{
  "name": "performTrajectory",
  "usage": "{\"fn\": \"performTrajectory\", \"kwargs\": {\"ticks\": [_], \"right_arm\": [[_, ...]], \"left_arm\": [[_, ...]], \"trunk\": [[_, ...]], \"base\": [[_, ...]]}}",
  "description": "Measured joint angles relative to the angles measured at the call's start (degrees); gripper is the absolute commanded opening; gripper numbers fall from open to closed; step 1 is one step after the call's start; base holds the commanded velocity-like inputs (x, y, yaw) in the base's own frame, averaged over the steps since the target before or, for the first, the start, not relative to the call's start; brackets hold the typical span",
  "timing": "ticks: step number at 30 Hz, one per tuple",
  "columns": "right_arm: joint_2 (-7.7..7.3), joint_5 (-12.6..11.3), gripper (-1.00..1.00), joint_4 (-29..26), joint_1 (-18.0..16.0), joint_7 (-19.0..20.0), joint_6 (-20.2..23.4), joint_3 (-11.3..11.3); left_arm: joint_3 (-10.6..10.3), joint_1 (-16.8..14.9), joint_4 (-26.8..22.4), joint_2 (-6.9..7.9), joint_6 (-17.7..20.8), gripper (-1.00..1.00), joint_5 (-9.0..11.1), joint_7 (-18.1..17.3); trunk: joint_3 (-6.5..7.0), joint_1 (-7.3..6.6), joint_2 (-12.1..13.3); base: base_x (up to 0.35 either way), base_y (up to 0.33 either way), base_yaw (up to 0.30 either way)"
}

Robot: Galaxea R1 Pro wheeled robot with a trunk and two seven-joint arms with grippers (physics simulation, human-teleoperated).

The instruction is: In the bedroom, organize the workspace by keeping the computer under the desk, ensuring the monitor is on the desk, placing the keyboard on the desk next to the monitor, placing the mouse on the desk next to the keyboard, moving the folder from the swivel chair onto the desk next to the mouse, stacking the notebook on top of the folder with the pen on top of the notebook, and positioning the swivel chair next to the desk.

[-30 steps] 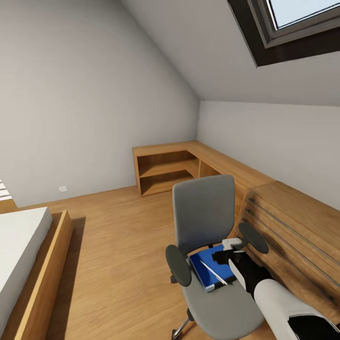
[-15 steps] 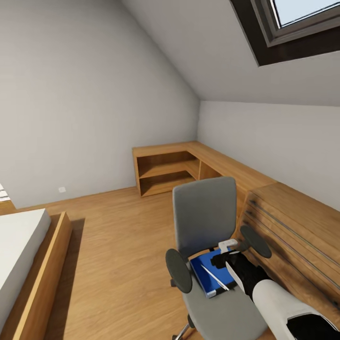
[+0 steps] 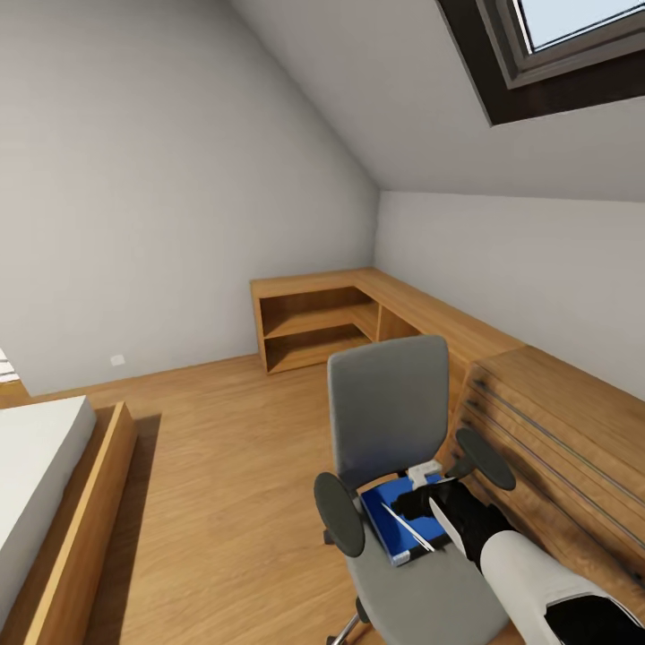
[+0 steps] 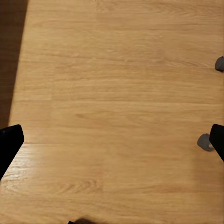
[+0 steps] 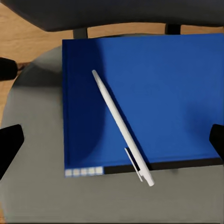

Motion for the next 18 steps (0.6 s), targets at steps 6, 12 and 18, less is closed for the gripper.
{"fn": "performTrajectory", "kwargs": {"ticks": [6,12,18], "right_arm": [[-0.03,0.23,1.0,0.01,-0.05,0.3,0.46,0.01],[-0.1,0.27,1.0,0.0,-0.04,0.33,0.54,0.01],[-0.27,0.27,1.0,0.06,-0.02,0.34,0.64,0.04]], "left_arm": [[0.0,0.0,0.0,0.0,0.0,1.0,0.0,0.0],[0.0,0.0,0.0,0.0,0.0,1.0,0.0,0.0],[-0.06,0.0,-0.01,-0.03,0.0,1.0,-0.12,0.0]], "trunk": [[0.0,-0.01,0.0],[0.0,-0.01,0.0],[0.0,0.0,0.0]], "base": [[0.046,0.0,0.0],[0.134,0.0,0.0],[0.023,0.0,0.0]]}}
